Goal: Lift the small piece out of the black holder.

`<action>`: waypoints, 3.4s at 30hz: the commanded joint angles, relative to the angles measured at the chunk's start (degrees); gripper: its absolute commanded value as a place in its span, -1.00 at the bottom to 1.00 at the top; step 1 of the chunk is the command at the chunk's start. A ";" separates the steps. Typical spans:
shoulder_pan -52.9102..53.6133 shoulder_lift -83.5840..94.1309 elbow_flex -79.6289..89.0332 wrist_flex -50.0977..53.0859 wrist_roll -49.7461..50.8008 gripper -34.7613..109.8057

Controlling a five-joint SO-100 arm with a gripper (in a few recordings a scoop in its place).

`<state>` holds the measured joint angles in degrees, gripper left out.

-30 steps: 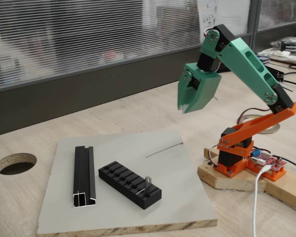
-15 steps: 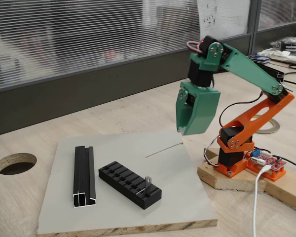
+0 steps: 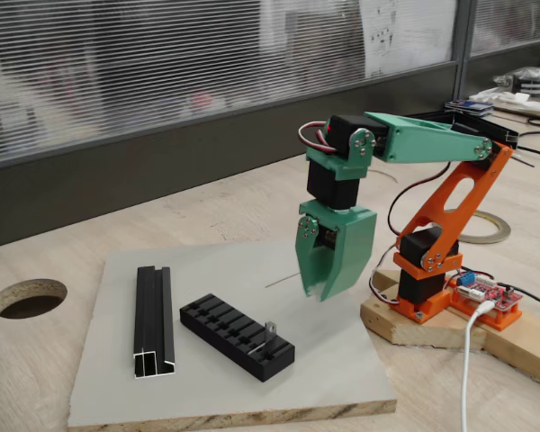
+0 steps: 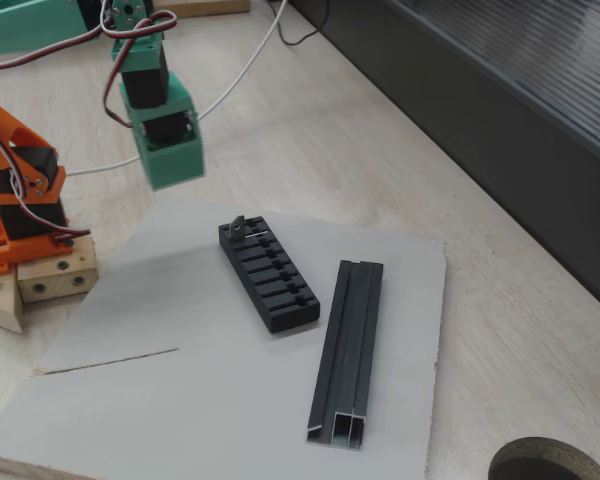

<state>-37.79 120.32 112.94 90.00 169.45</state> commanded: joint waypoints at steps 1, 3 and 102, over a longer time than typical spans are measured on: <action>-1.85 -0.09 0.97 -5.98 0.44 -0.33; -1.76 -0.09 2.11 -7.21 -1.14 -0.33; 5.80 -12.83 2.81 -15.03 -5.89 -0.07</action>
<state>-31.38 107.05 116.28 75.76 162.51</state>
